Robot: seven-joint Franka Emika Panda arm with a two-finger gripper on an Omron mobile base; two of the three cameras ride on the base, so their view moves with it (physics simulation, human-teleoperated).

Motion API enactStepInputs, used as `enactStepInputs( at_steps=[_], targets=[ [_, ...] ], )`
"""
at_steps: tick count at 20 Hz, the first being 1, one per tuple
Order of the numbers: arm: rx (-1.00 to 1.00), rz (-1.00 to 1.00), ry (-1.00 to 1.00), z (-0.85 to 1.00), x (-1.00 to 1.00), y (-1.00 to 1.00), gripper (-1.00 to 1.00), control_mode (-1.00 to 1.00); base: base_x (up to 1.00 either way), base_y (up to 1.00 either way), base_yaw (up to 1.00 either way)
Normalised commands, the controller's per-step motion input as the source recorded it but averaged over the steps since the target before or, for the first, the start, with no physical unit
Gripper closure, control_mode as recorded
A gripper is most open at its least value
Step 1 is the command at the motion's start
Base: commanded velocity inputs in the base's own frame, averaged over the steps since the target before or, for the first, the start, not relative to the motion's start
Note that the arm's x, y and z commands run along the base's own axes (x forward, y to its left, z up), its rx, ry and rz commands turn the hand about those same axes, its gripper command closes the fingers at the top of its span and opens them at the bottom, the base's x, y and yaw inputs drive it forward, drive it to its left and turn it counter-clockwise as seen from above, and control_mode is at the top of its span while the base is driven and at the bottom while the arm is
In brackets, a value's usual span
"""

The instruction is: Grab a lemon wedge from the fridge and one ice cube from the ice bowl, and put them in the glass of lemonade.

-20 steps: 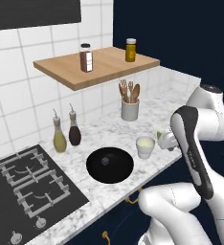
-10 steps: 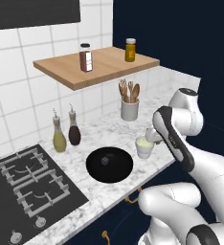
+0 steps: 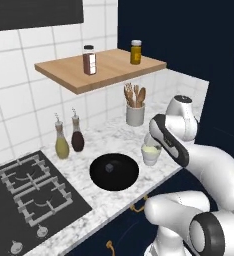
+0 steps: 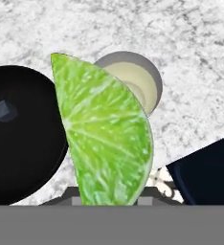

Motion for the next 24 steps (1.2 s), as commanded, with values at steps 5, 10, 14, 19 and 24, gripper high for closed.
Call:
enactStepInputs(
  at_steps=[5, 10, 14, 19, 24],
  targets=[
    [-0.01, -0.06, 0.00, -0.10, 0.23, 0.01, 1.00, -1.00, 0.00, 0.00, 0.00],
    [0.00, -0.05, 0.00, -0.01, 0.09, 0.01, 1.00, -1.00, 0.00, 0.00, 0.00],
    [0.00, -0.02, 0.00, 0.00, 0.21, 0.01, 1.00, -1.00, 0.00, 0.00, 0.00],
    [-0.01, -0.02, 0.03, -0.03, 0.63, 0.00, 1.00, -1.00, 0.00, 0.00, 0.00],
    [0.00, 0.00, 0.00, -0.20, 0.00, 0.00, 1.00, -1.00, 0.00, 0.00, 0.00]
  ],
)
